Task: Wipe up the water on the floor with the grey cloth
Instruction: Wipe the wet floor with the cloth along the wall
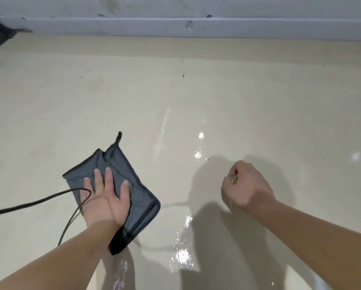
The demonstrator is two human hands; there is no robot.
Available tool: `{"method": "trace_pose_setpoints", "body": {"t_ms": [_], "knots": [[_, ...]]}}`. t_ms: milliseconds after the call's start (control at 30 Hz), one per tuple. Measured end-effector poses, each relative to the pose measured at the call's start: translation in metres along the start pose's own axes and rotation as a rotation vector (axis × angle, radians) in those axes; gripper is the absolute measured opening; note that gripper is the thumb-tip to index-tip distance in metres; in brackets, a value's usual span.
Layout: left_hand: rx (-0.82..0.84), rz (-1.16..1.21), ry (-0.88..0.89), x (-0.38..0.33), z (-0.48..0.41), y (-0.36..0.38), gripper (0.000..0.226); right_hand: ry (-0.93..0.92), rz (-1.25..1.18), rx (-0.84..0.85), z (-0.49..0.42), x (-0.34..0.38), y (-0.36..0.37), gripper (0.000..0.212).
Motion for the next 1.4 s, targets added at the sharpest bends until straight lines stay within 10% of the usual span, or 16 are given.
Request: {"method": "trace_pose_setpoints", "body": {"t_ms": [200,633,767,900,1000,1400], "knots": [[0.029,0.026,0.033,-0.038,0.0,0.002,0.079,-0.07,-0.02,0.035,0.001,0.019,0.016,0.007],[0.31,0.01,1.294,-0.264,0.146,0.035,0.066,0.085,0.059,-0.261,0.03,-0.072,-0.034,0.017],[0.309,0.475,1.078,-0.263,0.111,0.009,0.056,-0.147,0.191,-0.248,0.042,-0.073,-0.015,0.042],[0.125,0.365,0.98,-0.269,0.097,-0.003,0.041,-0.164,0.352,0.108,0.06,-0.071,0.023,0.104],[0.182,0.358,0.925,-0.287,0.1,-0.003,0.032,-0.078,0.467,0.227,0.064,-0.083,0.02,0.108],[0.5,-0.163,1.582,-0.408,0.296,0.038,0.037,0.648,0.204,0.264,0.217,-0.215,-0.006,0.111]]}}
Point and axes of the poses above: each hand's wrist, its own z-axis away from the middle knuckle, its own y-axis out of the palm, x = y × z, the point moved 3 cm from there along -z, towards the middle knuckle, and after that the axes turned 2 degrees about z, right-handed, at the moved point
